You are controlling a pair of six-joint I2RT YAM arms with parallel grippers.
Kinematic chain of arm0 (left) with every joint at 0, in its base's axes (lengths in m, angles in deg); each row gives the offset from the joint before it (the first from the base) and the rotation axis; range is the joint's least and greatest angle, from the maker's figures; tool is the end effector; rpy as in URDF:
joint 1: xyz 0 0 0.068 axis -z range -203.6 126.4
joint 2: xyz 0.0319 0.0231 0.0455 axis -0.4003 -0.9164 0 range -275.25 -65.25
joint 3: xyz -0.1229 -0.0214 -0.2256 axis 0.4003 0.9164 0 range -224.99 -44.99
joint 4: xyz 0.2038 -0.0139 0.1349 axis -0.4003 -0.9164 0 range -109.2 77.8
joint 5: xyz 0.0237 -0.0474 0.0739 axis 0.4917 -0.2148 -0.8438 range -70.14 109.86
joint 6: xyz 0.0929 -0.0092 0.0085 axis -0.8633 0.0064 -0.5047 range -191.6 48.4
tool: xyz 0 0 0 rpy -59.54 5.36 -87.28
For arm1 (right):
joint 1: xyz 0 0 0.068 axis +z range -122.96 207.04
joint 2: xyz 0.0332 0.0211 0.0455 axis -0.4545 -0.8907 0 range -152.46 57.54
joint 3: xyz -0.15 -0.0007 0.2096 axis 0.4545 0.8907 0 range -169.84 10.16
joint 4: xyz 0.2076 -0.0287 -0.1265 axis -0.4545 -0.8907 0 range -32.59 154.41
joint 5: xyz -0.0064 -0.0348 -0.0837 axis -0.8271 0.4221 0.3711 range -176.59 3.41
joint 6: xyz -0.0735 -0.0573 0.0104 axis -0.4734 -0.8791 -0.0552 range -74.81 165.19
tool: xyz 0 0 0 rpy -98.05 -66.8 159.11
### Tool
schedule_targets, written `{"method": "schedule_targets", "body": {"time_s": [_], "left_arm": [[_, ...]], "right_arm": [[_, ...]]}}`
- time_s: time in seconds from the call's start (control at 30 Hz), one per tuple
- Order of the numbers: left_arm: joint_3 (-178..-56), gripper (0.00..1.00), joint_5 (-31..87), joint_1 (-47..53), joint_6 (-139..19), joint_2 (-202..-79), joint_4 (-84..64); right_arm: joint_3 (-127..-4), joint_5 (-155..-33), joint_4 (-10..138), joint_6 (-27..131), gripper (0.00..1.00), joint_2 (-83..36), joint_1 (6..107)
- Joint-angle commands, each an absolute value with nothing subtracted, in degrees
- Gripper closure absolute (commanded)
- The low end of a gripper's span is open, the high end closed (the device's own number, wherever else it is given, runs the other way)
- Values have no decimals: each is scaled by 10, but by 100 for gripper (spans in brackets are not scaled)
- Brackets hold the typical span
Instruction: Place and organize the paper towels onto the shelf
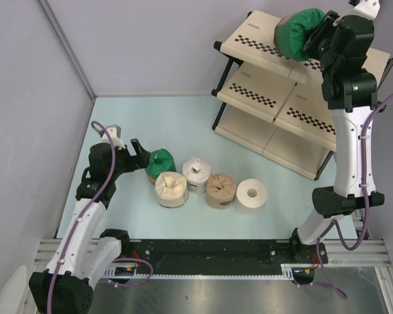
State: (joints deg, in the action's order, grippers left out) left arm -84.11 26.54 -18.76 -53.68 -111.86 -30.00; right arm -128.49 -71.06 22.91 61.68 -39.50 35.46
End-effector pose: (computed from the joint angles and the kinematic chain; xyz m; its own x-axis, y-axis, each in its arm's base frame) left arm 0.2236 -0.0287 0.2564 -0.4631 -0.2675 -0.8450 0.0484 0.9443 -0.3255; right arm 0.3356 0.0267 0.5560 0.0370 0.2821 -0.9587 0.1181 0.9514 0.2845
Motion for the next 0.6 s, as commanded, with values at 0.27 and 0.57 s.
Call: {"method": "schedule_targets", "body": {"time_s": [0.27,0.57], "left_arm": [[-846,0,268,-190,-544,-1115,-300],[-847,0,257,-190,-544,-1108,-304]], "right_arm": [[-1250,-724,263,636,64,-325,345],[-1234,-726,253,630,58,-319,342]]}}
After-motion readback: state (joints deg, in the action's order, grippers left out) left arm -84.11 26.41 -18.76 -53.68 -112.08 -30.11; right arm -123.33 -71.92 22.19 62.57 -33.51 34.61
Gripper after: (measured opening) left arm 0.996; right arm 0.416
